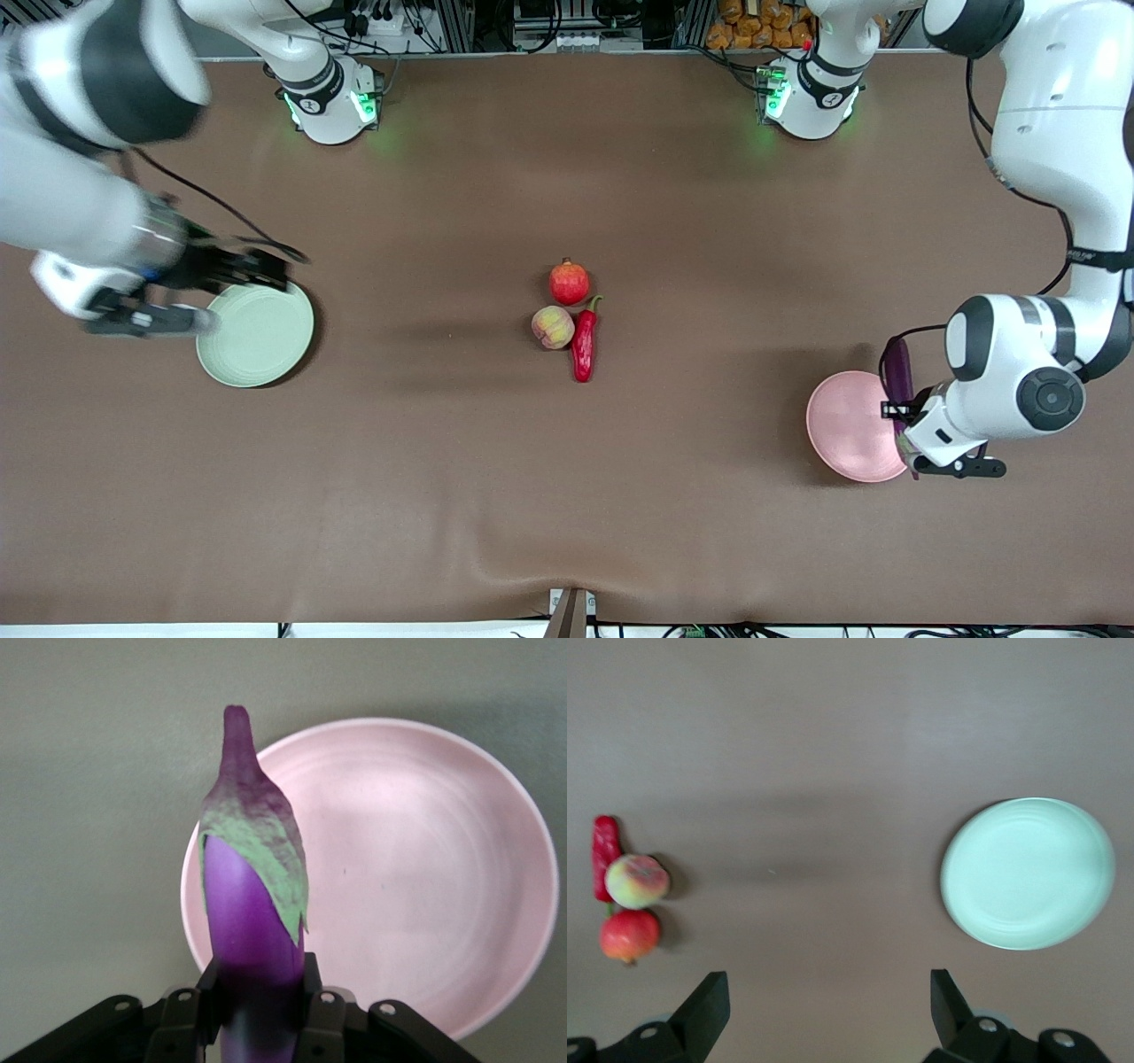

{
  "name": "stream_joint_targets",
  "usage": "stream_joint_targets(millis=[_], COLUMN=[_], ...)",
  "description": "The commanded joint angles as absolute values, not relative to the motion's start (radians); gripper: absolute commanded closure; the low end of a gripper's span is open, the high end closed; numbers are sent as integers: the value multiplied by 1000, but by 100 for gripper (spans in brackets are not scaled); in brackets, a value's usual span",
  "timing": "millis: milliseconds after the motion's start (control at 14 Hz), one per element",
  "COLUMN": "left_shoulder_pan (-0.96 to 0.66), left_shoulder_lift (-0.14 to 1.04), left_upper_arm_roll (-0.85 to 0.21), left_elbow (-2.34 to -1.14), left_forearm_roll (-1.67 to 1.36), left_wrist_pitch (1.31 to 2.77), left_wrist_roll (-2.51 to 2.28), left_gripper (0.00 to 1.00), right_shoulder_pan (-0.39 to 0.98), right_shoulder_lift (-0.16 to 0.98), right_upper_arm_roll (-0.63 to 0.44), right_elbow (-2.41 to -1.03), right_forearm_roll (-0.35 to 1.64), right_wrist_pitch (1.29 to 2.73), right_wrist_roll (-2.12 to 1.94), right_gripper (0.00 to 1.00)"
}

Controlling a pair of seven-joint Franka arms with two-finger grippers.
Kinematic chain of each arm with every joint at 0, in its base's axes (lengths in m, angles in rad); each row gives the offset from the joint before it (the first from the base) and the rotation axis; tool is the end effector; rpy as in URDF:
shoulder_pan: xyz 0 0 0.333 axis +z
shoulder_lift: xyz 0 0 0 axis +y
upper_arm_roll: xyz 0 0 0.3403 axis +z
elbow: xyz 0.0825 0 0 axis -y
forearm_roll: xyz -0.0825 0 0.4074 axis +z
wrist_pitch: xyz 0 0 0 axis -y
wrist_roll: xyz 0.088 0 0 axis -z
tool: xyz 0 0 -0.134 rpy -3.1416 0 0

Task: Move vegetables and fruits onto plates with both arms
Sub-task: 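Lower the eggplant onto the pink plate while the right gripper reaches the peach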

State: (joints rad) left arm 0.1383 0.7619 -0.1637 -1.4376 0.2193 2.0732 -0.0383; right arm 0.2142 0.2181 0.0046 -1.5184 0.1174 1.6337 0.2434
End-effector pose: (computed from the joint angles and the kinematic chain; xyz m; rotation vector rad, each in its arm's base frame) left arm 0.7447 0.0170 0.2108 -3.0610 0.1009 0.1709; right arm 0.6250 0.1541 0.5201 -3.0439 0.0580 0.1936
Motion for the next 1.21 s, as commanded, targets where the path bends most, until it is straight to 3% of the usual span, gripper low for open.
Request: stream_joint_targets(millis=[0,142,285,783,1139], left_shoulder_pan=[130,129,126,104,97], left_shoulder_lift=[796,808,813,808,761], left_upper_arm_roll=[-152,-152,-152,-152,-155], left_elbow=[-1391,-1391,-1390,-1378,-1377], left_forearm_roll=[247,271,273,272,273], left_wrist_pitch=[2072,2074,2078,2137,2132], left_wrist_roll=[-11,-9,-11,-20,-18], left_gripper=[100,99,0,0,0], right_shoulder_pan=[276,333,396,616,692], right_shoulder_lift=[323,383,440,623,676], right_upper_arm_roll=[-5,-5,-5,-9,-12], right_elbow=[-1476,-1476,-1476,-1476,-1493], right_forearm_roll=[185,247,290,270,230], right_wrist_pitch=[1690,1797,1920,2163,2195], right_wrist_roll=[359,406,562,732,767], right_gripper=[0,0,0,0,0])
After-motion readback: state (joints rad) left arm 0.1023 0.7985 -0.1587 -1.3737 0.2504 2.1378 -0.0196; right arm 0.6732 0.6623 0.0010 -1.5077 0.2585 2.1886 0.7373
